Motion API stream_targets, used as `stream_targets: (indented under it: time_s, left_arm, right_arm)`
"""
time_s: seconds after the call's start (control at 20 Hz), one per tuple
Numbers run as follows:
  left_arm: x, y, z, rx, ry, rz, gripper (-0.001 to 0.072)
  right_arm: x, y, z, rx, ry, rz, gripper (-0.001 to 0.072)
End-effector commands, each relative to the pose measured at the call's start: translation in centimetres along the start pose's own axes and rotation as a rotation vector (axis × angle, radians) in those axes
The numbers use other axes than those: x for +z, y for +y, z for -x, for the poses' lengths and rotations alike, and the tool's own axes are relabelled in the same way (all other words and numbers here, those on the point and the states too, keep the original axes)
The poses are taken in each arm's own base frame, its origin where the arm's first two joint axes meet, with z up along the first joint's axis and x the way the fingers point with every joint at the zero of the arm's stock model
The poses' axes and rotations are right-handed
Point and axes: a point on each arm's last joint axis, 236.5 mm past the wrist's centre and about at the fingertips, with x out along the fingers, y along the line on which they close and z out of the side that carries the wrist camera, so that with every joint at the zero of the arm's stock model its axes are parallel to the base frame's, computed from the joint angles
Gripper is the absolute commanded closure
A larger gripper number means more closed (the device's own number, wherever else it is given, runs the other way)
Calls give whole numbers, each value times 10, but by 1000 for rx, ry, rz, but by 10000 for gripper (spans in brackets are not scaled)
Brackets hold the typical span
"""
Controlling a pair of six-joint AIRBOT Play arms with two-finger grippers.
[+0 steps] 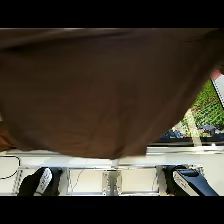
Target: Fold the shirts.
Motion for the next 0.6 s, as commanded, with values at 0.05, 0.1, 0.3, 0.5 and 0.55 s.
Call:
stream_targets:
  time_s: [0.05, 0.1, 0.3, 0.5, 0.55]
  left_arm:
    - [-99, 31, -141, -75, 366, 69, 700]
    - [-121, 35, -179, -63, 409, 47, 700]
    - [-184, 53, -310, 52, 390, -15, 699]
    - [-214, 54, -379, 66, 281, 13, 29]
    - [-201, 56, -380, 75, 232, 16, -1]
  right_arm:
    - [-93, -70, -156, -40, 300, -109, 707]
    - [-117, -84, -191, -47, 338, -135, 707]
    - [-197, -128, -300, -89, 370, -226, 704]
    - [-223, -139, -361, -80, 255, -410, 233]
    - [-217, -140, -364, -78, 223, -433, 185]
